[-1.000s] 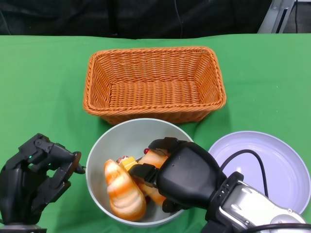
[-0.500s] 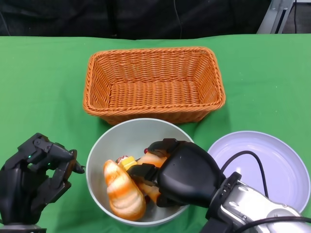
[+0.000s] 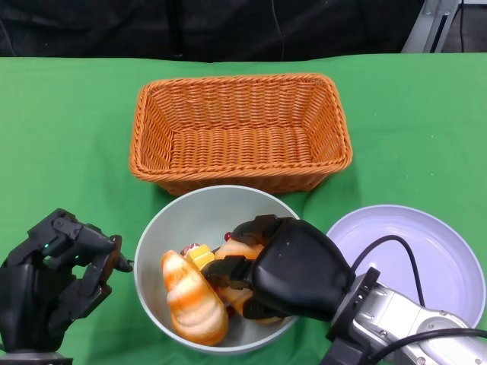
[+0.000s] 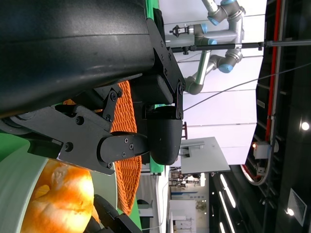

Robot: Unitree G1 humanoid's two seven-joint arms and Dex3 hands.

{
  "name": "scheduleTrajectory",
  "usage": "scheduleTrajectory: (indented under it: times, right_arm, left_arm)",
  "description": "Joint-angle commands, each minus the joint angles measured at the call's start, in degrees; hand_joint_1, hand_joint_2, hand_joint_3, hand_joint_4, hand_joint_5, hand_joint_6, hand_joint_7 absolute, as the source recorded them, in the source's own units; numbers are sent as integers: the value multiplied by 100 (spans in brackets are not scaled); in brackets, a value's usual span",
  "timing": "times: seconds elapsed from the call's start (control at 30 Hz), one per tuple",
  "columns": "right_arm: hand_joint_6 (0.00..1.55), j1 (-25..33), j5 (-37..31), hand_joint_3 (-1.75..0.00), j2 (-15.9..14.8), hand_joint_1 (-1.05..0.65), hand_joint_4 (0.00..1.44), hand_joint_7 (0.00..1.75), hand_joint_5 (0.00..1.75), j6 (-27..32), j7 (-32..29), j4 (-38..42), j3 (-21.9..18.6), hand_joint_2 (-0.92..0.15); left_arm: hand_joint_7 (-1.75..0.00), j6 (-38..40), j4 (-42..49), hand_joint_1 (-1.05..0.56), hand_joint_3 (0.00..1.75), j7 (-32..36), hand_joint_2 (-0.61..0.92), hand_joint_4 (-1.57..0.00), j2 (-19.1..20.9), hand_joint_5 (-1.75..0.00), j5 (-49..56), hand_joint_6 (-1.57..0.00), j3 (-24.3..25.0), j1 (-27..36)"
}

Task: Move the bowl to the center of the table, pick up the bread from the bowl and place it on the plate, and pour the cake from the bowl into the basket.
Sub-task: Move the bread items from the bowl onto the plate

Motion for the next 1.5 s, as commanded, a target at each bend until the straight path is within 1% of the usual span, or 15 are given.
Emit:
scheduleTrajectory:
  times: [0.03, 0.07, 0.3, 0.37, 0.4, 0.47, 0.53, 0.67, 0.8, 0.93, 1.07, 1.27, 1.33, 1.43, 1.5]
  right_arm:
    - [120, -19, 143, 0, -47, -30, 108, 3, 64, -256, -420, 419, 6, -84]
    - [123, -41, 165, 0, -35, -31, 101, 3, 85, -305, -561, 499, 6, -84]
    - [128, -181, 475, -1, -2, -30, 92, 2, 129, -667, -881, 803, -44, -92]
    - [132, -189, 574, -1, 19, -27, 86, 8, 152, -745, -935, 854, -67, -92]
    - [126, -184, 618, -1, 29, -25, 83, 25, 163, -769, -950, 861, -81, -92]
    - [93, -181, 676, -1, 32, -23, 80, 96, 172, -795, -944, 860, -91, -92]
    - [83, -190, 708, -2, 25, -21, 80, 116, 174, -859, -1014, 862, -97, -92]
    - [80, -204, 677, -1, 34, -20, 80, 125, 174, -939, -1210, 873, -110, -92]
    - [79, -195, 733, 0, 61, -19, 81, 123, 170, -986, -1311, 869, -154, -91]
    - [89, -288, 726, -1, 88, -18, 85, 104, 162, -1129, -1616, 932, -242, -89]
    - [76, -357, 719, -3, 111, -16, 82, 131, 166, -1148, -1698, 922, -348, -91]
    - [84, -459, 747, 0, 78, -19, 86, 110, 157, -1231, -1862, 789, -516, -91]
    - [81, -474, 801, -1, 72, -18, 85, 116, 160, -1278, -1865, 722, -597, -92]
    - [67, -473, 1020, -2, 47, -13, 79, 147, 172, -1397, -1750, 488, -774, -92]
    - [64, -450, 1180, -5, 33, -13, 77, 151, 173, -1465, -1612, 314, -893, -92]
  left_arm:
    - [-128, -94, 13, -12, 49, -15, 82, -79, 62, -157, -37, -81, 38, 29]
    - [-128, -90, 11, -12, 50, -20, 82, -79, 62, -158, -42, -81, 35, 30]
    - [-127, -62, 0, -12, 50, 52, 80, -79, 26, -157, -20, -81, 38, 34]
    - [-127, -46, 1, -11, 50, 51, 81, -79, 23, -157, -25, -81, 36, 35]
    - [-127, -48, 4, -10, 49, 41, 81, -79, 24, -157, -27, -81, 34, 37]
    - [-127, -55, 9, -10, 49, 28, 82, -79, 26, -157, -25, -81, 33, 38]
    - [-127, -52, 17, -10, 47, 22, 82, -78, 33, -157, -21, -81, 35, 42]
    - [-126, -16, 3, -9, 44, 40, 85, -80, 50, -156, 7, -82, 31, 61]
    - [-124, 37, 4, -9, 44, 2, 85, -81, 47, -155, -57, -83, 31, 76]
    - [-123, -6, 74, -11, 41, -45, 85, -79, 64, -156, -70, -83, 41, 54]
    - [-122, -13, 110, -11, 38, 2, 85, -80, 71, -156, -24, -84, 53, 39]
    - [-122, 3, 135, -12, 38, -8, 86, -81, 36, -156, -71, -84, 52, 29]
    - [-121, 25, 126, -11, 38, 14, 87, -81, 23, -155, -79, -85, 55, 33]
    - [-121, 43, 133, -10, 38, 41, 88, -82, 34, -155, -54, -86, 56, 30]
    - [-121, 64, 137, -10, 38, 42, 88, -82, 46, -155, -56, -86, 60, 26]
